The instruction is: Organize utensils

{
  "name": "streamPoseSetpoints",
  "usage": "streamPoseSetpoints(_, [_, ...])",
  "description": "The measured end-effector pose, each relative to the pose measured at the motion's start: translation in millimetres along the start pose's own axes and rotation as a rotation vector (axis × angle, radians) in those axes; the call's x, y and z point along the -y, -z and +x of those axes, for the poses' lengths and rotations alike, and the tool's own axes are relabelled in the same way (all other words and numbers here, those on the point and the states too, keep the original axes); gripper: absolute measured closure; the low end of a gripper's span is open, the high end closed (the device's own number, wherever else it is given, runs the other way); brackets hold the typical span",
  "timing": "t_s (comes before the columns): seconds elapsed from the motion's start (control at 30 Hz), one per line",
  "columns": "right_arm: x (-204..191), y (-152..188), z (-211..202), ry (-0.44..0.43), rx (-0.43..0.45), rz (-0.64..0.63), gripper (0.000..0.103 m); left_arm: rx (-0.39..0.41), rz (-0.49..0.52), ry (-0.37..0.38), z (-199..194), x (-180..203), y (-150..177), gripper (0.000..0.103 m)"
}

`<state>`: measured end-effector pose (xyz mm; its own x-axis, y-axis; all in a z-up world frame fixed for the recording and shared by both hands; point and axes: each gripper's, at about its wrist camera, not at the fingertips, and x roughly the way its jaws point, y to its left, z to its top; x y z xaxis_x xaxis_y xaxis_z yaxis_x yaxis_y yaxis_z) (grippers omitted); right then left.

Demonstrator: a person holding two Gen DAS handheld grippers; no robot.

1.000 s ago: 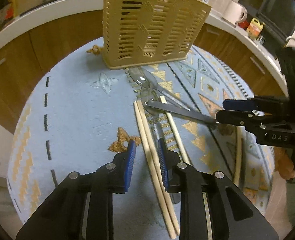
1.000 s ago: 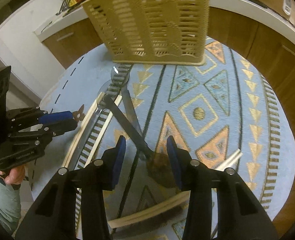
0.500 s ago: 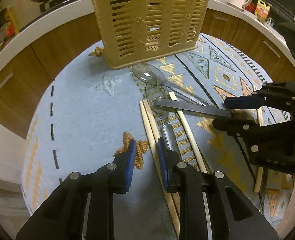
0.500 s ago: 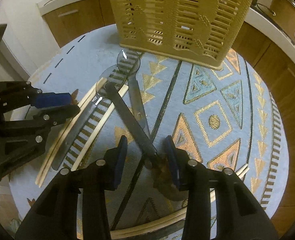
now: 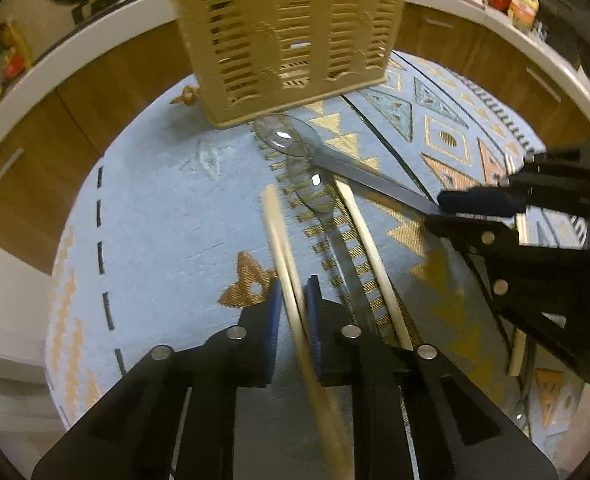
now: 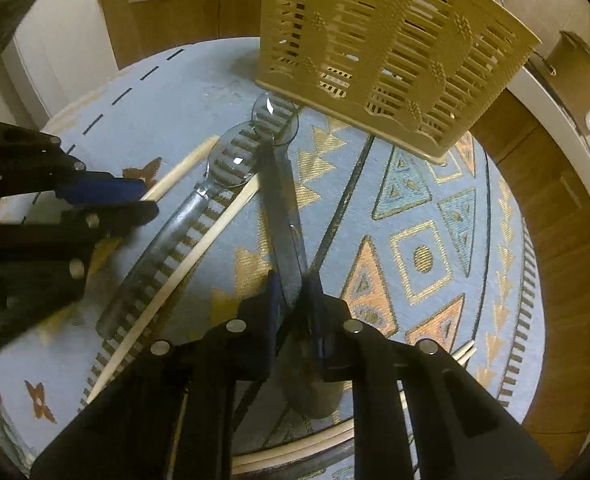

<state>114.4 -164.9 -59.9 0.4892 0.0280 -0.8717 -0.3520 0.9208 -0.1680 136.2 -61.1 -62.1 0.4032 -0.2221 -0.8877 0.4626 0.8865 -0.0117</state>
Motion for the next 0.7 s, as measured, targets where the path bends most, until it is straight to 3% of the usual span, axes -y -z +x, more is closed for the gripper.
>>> streamPoseSetpoints(0.23, [46, 7, -2, -0.141, -0.013, 0.221, 0.093, -0.004, -0.060, 0.070, -5, -21, 5, 0.096])
streamPoseSetpoints(0.47, [77, 17, -1, -0.106, -0.031, 0.333, 0.093, 0.002, -0.205, 0.135, -9, -46, 9, 0.096])
streamPoseSetpoints(0.5, [79, 18, 0, -0.109, -0.033, 0.341, 0.093, 0.004, -0.239, 0.165, -11, -52, 10, 0.096])
streamPoseSetpoints(0.6, [80, 18, 1, -0.119, -0.026, 0.348, 0.093, 0.004, -0.409, 0.369, -12, -79, 16, 0.096])
streamPoseSetpoints(0.67, [84, 20, 0, -0.116, -0.026, 0.344, 0.093, 0.017, -0.443, 0.368, -14, -88, 20, 0.096])
streamPoseSetpoints(0.7, [84, 20, 1, -0.114, -0.025, 0.342, 0.093, 0.026, -0.438, 0.312, -15, -91, 21, 0.096])
